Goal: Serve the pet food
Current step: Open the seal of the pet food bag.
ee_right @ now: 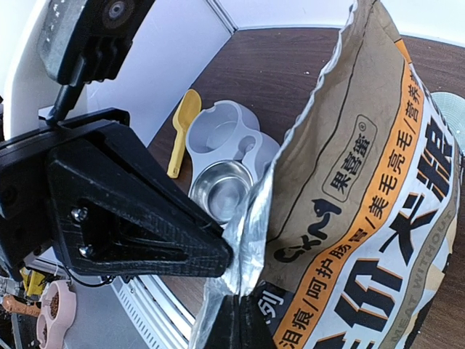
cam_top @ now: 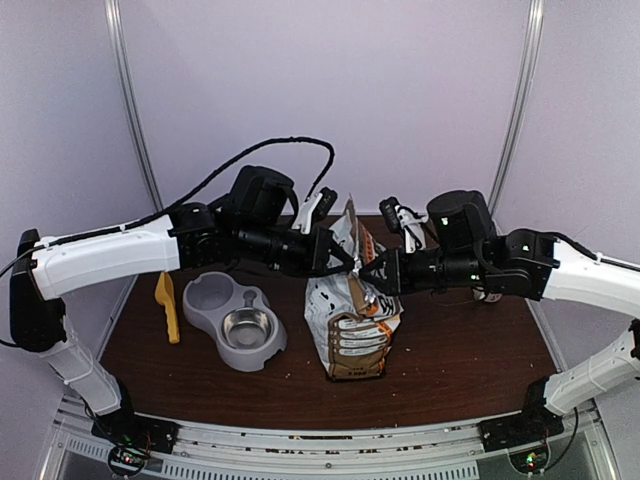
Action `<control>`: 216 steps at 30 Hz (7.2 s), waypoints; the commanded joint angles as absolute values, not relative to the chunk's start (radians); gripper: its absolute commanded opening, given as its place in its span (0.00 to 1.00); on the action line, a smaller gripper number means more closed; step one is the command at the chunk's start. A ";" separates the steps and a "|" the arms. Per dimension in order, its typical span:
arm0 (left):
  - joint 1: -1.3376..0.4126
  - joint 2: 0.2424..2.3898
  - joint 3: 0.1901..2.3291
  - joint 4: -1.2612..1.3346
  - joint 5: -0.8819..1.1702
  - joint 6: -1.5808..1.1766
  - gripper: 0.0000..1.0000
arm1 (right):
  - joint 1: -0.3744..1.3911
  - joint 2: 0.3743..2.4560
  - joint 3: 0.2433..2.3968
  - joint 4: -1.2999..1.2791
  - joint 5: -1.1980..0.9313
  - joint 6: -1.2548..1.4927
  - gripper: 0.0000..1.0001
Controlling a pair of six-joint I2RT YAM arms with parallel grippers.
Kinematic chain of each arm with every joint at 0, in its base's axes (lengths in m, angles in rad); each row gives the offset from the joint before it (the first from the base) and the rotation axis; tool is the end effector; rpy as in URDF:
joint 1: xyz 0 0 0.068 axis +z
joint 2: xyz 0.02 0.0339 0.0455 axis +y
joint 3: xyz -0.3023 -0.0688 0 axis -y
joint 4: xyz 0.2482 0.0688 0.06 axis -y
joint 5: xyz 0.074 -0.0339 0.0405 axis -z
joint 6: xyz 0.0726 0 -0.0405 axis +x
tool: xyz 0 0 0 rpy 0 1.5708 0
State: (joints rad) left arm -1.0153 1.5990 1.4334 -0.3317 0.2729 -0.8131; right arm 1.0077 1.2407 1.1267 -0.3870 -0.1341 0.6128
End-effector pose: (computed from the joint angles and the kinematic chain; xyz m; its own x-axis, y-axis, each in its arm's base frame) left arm 0.1994 -0.3584 0.3653 -0.8580 0.0559 -0.5106 0.4654 0.5051 -0.7268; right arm 0.1538 0.2618 0.3608 -0.7277 -0.0850 -0.6806 -0.5893 0.5852 0.5570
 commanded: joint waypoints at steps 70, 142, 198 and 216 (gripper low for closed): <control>-1.116 1.521 1.459 -0.294 0.078 -0.775 0.55 | 0.927 1.094 0.933 -0.137 -0.350 0.842 0.12; -1.055 1.655 1.573 -0.387 0.212 -0.836 0.12 | 0.927 1.078 0.954 -0.208 -0.301 0.774 0.00; -1.075 1.691 1.604 -0.396 0.217 -0.865 0.00 | 0.928 1.082 0.941 -0.216 -0.292 0.715 0.00; -1.075 1.578 1.534 -0.360 0.155 -0.845 0.00 | 0.930 1.024 0.976 -0.301 -0.219 0.763 0.36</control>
State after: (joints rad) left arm -1.0706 1.6196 1.5444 -0.4122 0.1745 -0.8684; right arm 0.9306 1.0687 0.9470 -0.2752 -0.2432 0.7536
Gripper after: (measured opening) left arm 0.006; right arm 0.294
